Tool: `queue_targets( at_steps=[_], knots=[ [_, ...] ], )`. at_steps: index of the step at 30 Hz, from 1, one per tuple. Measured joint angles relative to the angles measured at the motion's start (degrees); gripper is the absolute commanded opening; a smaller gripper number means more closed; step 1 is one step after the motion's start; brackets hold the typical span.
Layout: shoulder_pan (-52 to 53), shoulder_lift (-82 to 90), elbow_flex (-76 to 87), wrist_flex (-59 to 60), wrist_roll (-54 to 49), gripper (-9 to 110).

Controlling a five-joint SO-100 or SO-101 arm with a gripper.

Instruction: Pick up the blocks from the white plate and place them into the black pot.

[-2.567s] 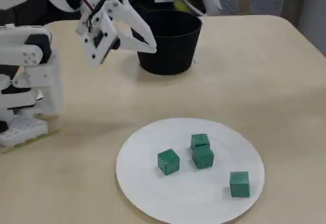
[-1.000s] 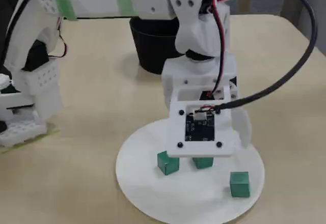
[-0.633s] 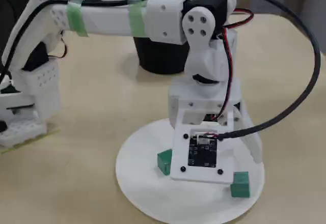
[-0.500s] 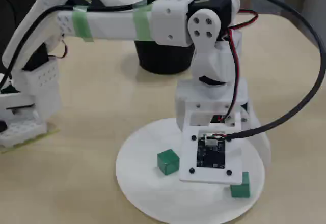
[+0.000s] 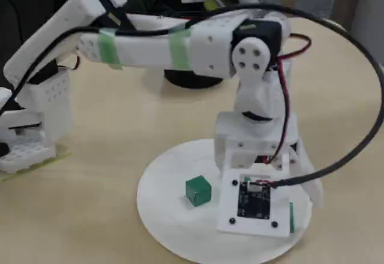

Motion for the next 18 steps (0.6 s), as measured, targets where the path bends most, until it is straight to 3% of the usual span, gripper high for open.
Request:
queue_targets(
  at_steps=[18],
  knots=[
    [-1.1, -6.2, -9.3, 0.0, 3.1, 34]
  ],
)
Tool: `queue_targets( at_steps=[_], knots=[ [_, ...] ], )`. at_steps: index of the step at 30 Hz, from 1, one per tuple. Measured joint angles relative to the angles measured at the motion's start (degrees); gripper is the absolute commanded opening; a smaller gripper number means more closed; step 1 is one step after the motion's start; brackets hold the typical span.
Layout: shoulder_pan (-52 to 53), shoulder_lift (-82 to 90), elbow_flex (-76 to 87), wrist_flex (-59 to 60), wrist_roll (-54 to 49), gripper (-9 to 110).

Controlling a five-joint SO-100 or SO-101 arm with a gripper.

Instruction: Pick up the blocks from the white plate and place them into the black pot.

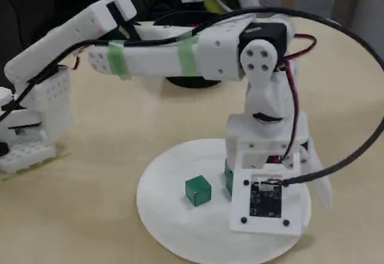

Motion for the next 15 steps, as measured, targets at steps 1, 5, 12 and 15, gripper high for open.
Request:
queue_targets(
  at_steps=[1, 5, 12, 15],
  knots=[
    [0.0, -0.3, -0.4, 0.0, 0.3, 34],
    [0.0, -1.0, -1.0, 0.0, 1.1, 33],
    [0.1, -2.0, -1.0, 0.0, 2.4, 30],
    [0.1, -2.2, -1.0, 0.0, 3.1, 25]
  ],
)
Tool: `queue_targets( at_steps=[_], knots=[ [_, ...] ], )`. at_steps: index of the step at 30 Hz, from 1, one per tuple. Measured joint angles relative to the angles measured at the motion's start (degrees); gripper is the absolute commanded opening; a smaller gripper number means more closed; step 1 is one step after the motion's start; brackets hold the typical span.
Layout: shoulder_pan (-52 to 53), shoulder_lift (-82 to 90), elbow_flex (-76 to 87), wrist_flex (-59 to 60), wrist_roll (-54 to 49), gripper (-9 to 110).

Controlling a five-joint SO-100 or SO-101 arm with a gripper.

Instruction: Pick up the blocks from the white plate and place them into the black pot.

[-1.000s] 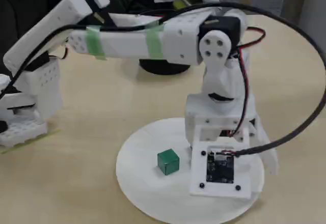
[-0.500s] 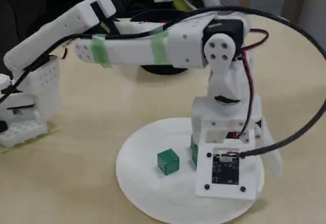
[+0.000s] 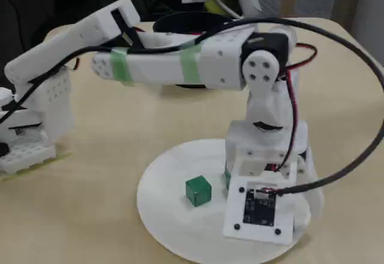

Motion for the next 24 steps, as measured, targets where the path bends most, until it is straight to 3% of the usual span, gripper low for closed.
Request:
queue_targets(
  at_steps=[5, 14, 24],
  knots=[
    [0.1, -1.1, -1.8, 0.0, 0.8, 12],
    [0.2, -1.6, -2.9, 0.0, 2.4, -1],
    [0.2, -1.7, -3.1, 0.0, 2.8, -2]
  ],
)
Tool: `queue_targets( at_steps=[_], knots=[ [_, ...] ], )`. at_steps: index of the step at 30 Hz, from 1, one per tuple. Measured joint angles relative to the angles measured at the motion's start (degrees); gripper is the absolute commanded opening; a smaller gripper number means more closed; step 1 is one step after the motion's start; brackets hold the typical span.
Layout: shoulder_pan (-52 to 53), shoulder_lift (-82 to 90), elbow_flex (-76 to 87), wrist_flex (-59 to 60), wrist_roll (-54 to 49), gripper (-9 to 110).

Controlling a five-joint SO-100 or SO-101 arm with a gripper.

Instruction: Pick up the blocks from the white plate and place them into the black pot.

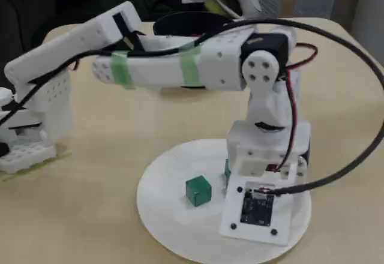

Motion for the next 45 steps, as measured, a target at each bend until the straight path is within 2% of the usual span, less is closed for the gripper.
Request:
queue_targets(
  at_steps=[12, 21, 28, 33, 38, 41, 45],
  knots=[
    [-3.3, 12.5, -0.4, 0.4, 0.2, -2],
    [-13.5, 29.8, 12.6, 0.4, 0.8, -2],
    [-28.8, 49.1, 24.8, 0.4, 1.9, -2],
    [-43.4, 64.3, 34.3, -0.9, 5.3, -2],
    [-58.4, 82.2, 60.6, -14.7, 10.0, -2],
    [-65.1, 82.4, 74.4, -19.1, 10.5, -2],
    [-70.0, 80.4, 79.8, -22.4, 10.3, -2]
  ],
)
